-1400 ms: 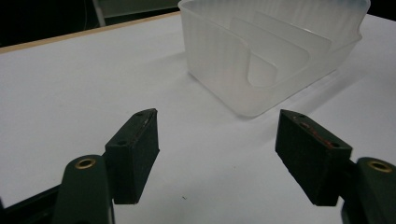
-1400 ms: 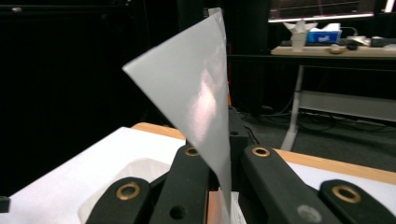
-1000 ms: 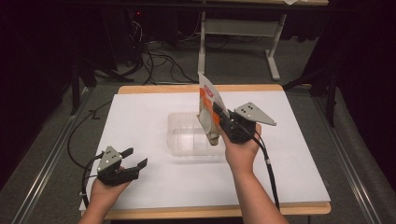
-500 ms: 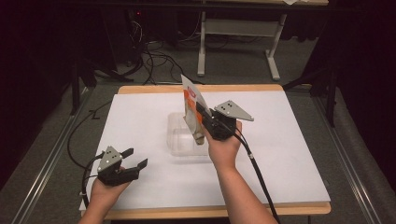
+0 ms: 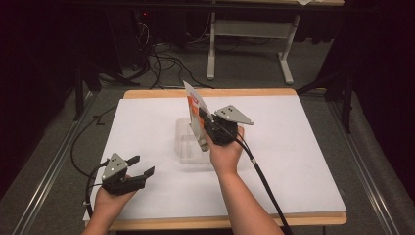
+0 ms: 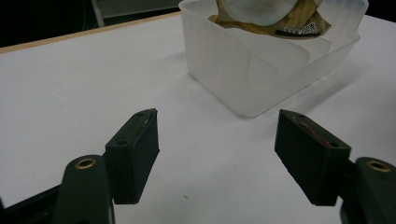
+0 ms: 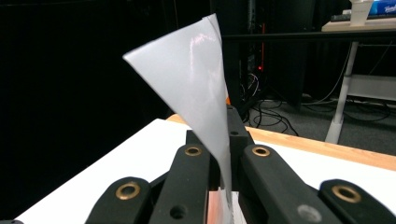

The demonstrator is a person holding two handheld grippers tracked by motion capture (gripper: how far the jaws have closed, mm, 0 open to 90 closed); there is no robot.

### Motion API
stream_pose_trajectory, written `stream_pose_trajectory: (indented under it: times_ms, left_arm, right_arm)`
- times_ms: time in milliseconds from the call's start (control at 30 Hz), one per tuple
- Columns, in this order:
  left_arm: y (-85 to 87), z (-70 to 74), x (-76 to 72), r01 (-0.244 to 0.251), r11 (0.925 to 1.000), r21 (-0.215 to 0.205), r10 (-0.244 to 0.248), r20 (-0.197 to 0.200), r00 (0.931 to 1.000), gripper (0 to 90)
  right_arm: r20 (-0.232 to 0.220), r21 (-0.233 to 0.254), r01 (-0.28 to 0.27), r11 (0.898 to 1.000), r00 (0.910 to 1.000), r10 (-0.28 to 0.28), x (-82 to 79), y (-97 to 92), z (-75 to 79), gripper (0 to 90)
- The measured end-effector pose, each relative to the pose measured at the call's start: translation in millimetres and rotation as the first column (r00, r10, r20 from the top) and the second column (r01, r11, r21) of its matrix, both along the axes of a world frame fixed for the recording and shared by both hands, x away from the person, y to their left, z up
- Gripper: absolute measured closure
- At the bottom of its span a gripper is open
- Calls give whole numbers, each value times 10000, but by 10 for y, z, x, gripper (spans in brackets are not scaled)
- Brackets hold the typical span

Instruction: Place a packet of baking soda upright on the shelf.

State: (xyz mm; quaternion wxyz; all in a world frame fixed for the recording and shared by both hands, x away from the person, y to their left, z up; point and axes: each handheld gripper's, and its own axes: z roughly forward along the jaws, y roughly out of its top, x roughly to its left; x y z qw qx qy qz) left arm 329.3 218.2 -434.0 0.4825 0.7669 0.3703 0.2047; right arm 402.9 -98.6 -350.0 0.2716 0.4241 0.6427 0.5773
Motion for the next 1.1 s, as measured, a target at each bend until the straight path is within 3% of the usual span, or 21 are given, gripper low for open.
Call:
stream_pose_trajectory:
  times_ms: [533, 1100]
  left_arm:
    - [5, 0, 3, 15, 10000, -31, -15, -8, 10000, 310]
    - [6, -2, 3, -2, 10000, -7, 2, -15, 10000, 311]
  right_arm:
    - [-282, -263, -99, 9996, 9996, 92, 75, 159, -159, 900]
    - [-423, -404, -302, 9987, 9987, 284, 120, 170, -297, 900]
